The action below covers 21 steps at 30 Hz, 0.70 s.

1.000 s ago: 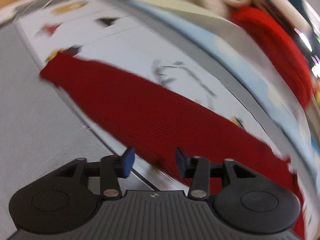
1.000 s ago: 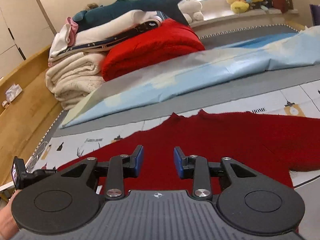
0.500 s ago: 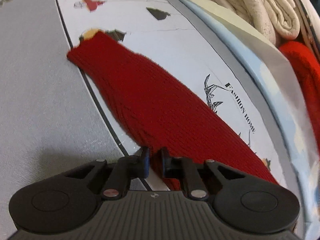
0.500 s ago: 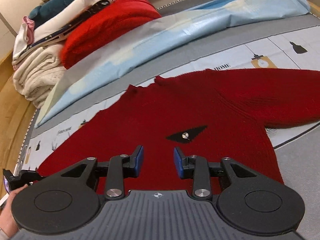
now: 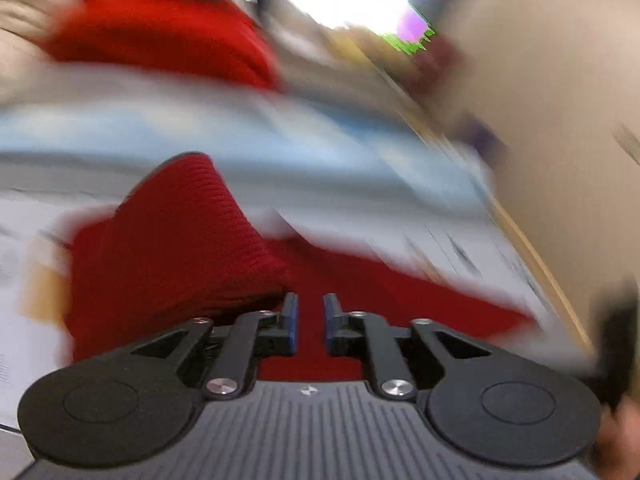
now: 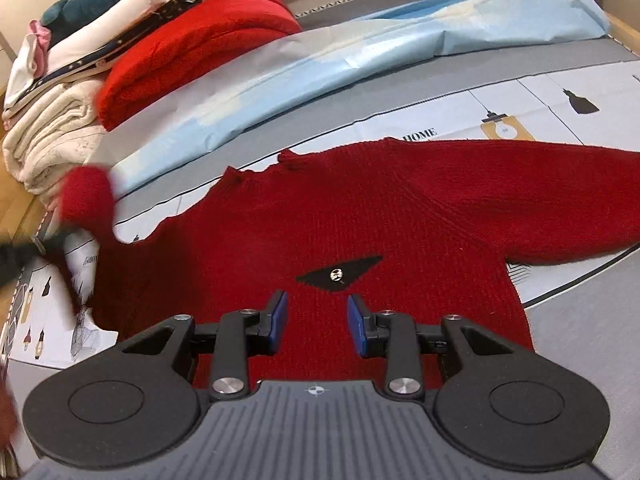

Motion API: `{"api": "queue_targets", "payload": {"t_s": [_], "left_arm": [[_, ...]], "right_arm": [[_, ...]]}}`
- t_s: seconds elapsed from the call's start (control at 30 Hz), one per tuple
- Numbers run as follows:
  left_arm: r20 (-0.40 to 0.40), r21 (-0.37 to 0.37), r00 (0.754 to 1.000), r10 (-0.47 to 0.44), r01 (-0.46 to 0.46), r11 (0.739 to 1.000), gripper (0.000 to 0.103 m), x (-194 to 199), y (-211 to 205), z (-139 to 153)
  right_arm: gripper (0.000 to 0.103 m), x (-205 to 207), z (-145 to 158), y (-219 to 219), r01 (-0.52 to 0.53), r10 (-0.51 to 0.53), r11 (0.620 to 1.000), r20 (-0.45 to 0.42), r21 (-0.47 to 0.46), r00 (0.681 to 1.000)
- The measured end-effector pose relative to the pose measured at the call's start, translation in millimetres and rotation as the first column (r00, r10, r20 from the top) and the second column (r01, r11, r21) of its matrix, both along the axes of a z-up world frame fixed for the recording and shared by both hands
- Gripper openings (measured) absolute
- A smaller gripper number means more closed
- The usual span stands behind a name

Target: Fold small clothes

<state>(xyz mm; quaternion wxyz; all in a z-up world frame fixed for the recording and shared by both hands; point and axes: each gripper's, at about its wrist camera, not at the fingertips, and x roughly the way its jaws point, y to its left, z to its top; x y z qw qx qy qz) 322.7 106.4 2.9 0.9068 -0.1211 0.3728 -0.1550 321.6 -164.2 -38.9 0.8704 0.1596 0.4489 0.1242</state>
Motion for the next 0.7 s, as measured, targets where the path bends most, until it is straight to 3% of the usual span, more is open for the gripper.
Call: {"api": "queue_targets", "payload": {"t_s": [0.07, 0.2, 0.3, 0.37, 0.4, 0.47, 0.53, 0.7], "left_arm": [[-0.003, 0.046, 1.0, 0.001, -0.001, 0.999, 0.021, -2, -8, -5], [-0.054, -0.045, 0.989, 0.139, -0.141, 0.989, 0.021, 10, 37, 0], [-0.081, 0.07, 0.947, 0.31, -0.305, 0.95, 0.021, 21, 79, 3], [-0.112, 0.136, 0.897, 0.428, -0.413, 0.9, 0.021, 25, 103, -1], [-0.138, 0.132, 0.872, 0.47, -0.455, 0.881, 0.021, 25, 115, -2], [-0.196, 0.054, 0.831, 0.52, -0.52, 0.852, 0.021, 27, 138, -4], [-0.229, -0.004, 0.807, 0.544, -0.559, 0.829, 0.021, 29, 151, -5], [-0.23, -0.017, 0.807, 0.543, -0.562, 0.827, 0.024, 24, 162, 0]], "right_arm": [[0.035, 7, -1, -3, 0.022, -0.022, 1.0, -0.003, 0.003, 1.0], [0.035, 18, -1, -5, 0.051, -0.051, 0.999, -0.007, 0.013, 0.999], [0.036, 26, -5, 1, 0.038, -0.038, 0.999, -0.01, 0.013, 0.999], [0.036, 31, -10, 8, 0.018, -0.018, 1.0, -0.015, 0.016, 1.0], [0.037, 34, -13, 14, -0.003, 0.004, 1.0, -0.019, 0.012, 1.0], [0.041, 38, -18, 33, -0.054, 0.054, 0.998, -0.015, -0.017, 0.998], [0.043, 41, -22, 51, -0.103, 0.103, 0.993, 0.002, -0.058, 0.995], [0.045, 37, -34, 103, -0.247, 0.277, 0.929, 0.077, -0.276, 0.958]]}}
